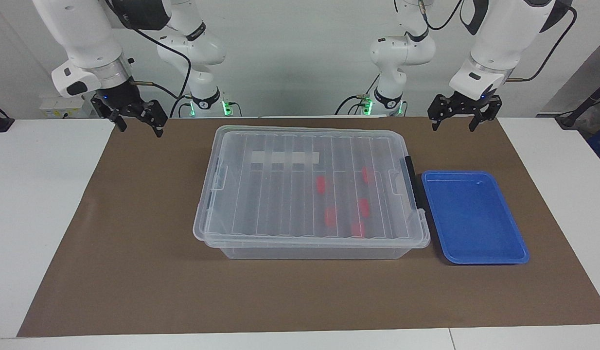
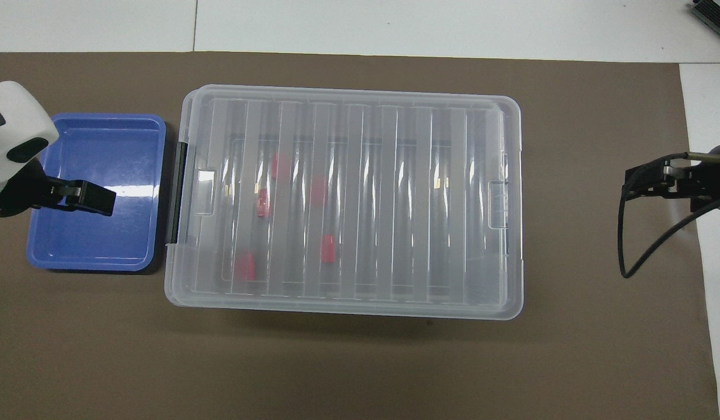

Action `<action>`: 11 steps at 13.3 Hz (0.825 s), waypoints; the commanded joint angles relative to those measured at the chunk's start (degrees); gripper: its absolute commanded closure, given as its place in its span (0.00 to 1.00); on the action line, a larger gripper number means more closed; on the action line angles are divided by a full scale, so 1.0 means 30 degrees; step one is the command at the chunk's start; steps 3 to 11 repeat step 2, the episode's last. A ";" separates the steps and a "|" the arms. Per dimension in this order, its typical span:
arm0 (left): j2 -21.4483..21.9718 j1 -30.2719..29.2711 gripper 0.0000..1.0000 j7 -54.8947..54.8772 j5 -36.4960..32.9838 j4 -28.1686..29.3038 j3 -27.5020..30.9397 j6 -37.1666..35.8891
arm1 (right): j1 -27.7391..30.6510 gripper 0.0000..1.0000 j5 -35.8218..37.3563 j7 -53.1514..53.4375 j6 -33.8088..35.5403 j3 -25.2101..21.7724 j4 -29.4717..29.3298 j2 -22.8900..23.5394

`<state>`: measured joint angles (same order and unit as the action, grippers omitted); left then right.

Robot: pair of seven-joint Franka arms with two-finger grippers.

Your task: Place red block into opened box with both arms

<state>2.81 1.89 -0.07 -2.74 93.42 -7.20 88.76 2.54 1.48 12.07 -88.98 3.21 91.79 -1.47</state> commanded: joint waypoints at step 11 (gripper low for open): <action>0.0500 -0.0014 0.00 -0.0180 0.0240 0.0471 0.0145 0.0120 | 0.0060 0.00 0.0240 -0.0185 -0.0339 0.0100 0.0517 -0.0418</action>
